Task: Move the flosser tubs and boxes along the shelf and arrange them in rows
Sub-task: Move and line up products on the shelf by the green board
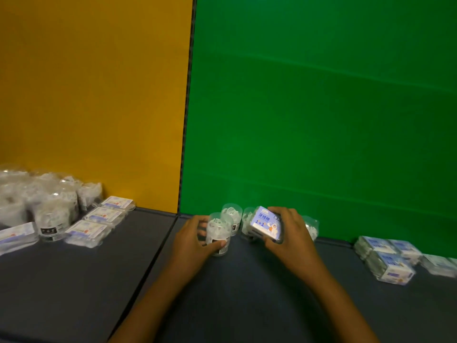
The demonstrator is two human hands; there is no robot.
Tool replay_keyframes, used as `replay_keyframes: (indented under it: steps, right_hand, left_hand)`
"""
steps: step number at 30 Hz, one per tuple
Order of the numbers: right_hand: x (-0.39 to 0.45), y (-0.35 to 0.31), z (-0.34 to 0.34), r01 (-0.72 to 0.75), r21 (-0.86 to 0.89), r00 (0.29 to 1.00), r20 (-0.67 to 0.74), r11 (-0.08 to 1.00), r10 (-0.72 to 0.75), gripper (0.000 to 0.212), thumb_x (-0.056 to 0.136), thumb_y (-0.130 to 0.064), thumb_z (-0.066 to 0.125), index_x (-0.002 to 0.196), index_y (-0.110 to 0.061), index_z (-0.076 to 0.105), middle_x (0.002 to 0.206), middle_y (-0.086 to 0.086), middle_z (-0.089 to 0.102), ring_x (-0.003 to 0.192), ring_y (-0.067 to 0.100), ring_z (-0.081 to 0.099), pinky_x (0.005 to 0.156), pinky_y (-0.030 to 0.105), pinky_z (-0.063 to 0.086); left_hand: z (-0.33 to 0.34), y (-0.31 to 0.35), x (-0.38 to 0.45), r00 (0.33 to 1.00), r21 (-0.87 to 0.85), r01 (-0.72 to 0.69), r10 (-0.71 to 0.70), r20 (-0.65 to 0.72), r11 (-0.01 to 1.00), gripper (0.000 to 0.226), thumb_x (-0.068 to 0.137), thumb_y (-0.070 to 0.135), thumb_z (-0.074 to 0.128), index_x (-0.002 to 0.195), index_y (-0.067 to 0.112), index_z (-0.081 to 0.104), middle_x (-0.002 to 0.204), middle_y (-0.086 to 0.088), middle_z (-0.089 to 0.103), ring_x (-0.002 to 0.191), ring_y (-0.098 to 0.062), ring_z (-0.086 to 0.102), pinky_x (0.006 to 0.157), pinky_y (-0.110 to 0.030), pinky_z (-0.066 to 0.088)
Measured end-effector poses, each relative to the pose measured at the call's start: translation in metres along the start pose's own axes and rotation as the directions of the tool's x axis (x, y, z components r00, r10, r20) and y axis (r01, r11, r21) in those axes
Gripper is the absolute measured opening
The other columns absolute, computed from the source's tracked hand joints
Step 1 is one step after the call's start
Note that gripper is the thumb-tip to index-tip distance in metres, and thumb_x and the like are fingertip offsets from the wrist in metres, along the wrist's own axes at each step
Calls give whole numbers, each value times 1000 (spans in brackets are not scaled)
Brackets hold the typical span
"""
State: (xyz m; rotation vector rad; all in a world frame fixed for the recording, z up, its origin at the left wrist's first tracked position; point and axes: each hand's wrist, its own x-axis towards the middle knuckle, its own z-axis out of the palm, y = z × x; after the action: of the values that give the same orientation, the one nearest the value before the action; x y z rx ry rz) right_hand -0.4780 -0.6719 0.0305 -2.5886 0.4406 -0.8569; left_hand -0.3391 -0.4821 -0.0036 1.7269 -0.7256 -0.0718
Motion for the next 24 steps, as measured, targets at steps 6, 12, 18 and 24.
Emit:
replay_keyframes:
  steps: [6,12,18,24]
  right_hand:
    - [5,19,2,-43,-25,999,-13,999,42,64,74,-10,74,130,-24,47,114,-9,45,105,7,45,82,2,32]
    - [15,16,13,-41,26,999,-13,999,42,61,76,-12,73,129,-25,46,114,-8,46,104,4,46,81,3,34]
    - [15,14,11,-27,49,1000,-9,998,28,62,77,-14,74,130,-27,45,115,-9,46,104,2,46,81,2,35]
    - [1,28,-9,-15,27,998,-54,1000,17,61,75,-13,73,129,-25,48,117,-7,48,107,7,47,85,8,34]
  left_hand:
    - [27,-29,22,998,48,26,-29,62,998,62,65,18,87,119,14,56,110,2,58,94,-10,60,65,-6,46]
    - [31,-40,27,995,-35,27,-24,100,999,60,67,11,85,116,19,51,111,7,61,99,-3,61,73,-10,51]
    - [29,-39,24,993,50,-20,14,118,999,70,70,23,84,128,19,45,120,8,55,106,-2,56,93,-25,51]
    - [19,-18,15,978,305,-206,202,44,930,68,78,38,75,134,19,42,125,6,45,114,-7,45,94,-21,35]
